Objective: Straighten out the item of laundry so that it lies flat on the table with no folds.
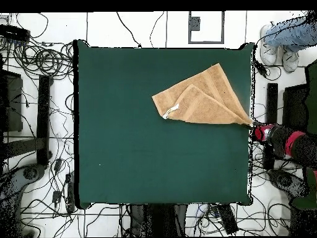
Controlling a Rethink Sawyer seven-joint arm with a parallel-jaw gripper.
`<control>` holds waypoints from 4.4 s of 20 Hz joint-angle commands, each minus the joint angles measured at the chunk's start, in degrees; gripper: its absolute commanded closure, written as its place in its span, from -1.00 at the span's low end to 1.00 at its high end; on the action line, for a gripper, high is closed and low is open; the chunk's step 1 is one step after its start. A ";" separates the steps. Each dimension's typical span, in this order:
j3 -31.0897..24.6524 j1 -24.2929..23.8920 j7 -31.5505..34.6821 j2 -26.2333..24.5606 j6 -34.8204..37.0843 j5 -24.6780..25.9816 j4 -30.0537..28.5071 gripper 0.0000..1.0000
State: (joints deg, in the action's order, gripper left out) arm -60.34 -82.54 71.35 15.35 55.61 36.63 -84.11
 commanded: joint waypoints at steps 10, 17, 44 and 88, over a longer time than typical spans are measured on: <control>1.64 10.62 -18.80 -1.55 8.35 0.25 3.97 -1.00; 0.70 11.89 -24.95 -4.90 6.31 1.56 4.10 -1.00; 3.56 16.89 -32.76 -7.79 3.41 3.49 12.90 -1.00; 7.89 20.57 -41.61 -13.78 23.98 2.05 19.96 -1.00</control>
State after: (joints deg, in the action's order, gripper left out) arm -56.37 -66.01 48.26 4.61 75.68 37.13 -66.23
